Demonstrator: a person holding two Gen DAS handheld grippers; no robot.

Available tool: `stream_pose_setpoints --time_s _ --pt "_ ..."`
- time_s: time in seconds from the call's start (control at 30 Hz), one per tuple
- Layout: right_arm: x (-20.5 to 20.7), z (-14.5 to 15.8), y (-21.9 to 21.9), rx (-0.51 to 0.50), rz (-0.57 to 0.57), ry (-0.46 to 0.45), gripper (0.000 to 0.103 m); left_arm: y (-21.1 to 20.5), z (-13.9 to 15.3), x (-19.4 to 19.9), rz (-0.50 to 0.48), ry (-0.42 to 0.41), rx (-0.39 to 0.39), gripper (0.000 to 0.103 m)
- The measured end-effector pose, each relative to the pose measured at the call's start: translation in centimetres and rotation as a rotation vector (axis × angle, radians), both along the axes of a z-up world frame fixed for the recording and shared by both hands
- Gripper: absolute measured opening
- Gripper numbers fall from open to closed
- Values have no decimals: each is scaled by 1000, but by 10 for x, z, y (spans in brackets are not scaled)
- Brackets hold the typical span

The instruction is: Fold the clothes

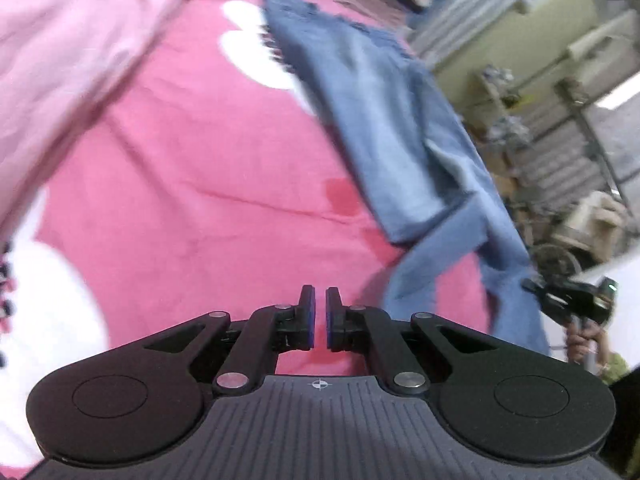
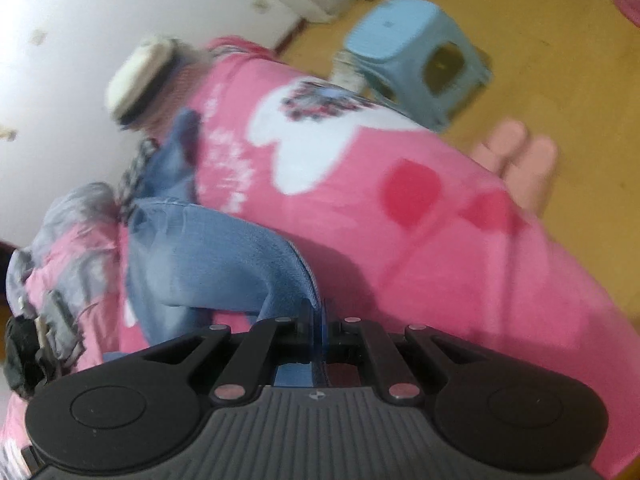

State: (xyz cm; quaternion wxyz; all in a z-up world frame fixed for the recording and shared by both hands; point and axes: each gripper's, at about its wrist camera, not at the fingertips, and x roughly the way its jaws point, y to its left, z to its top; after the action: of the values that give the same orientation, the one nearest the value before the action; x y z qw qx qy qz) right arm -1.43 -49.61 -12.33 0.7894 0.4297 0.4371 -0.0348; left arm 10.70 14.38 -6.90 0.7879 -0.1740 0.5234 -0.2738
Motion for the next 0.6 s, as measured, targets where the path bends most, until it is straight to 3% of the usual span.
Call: stream_pose_setpoints --time_s 0.13,0.27,0.4,0.6 --pt "-20 6 -8 22 -53 -27 3 -13 6 10 5 -50 -17 15" --pt "-34 10 -13 27 -98 -49 3 -51 16 34 -65 -142 -73 17" --pt "-36 -4 -12 -43 -92 28 3 -107 14 57 -140 -212 -82 25" --pt "-45 2 -15 -149 -79 48 3 -141 -4 87 -104 -121 -35 30"
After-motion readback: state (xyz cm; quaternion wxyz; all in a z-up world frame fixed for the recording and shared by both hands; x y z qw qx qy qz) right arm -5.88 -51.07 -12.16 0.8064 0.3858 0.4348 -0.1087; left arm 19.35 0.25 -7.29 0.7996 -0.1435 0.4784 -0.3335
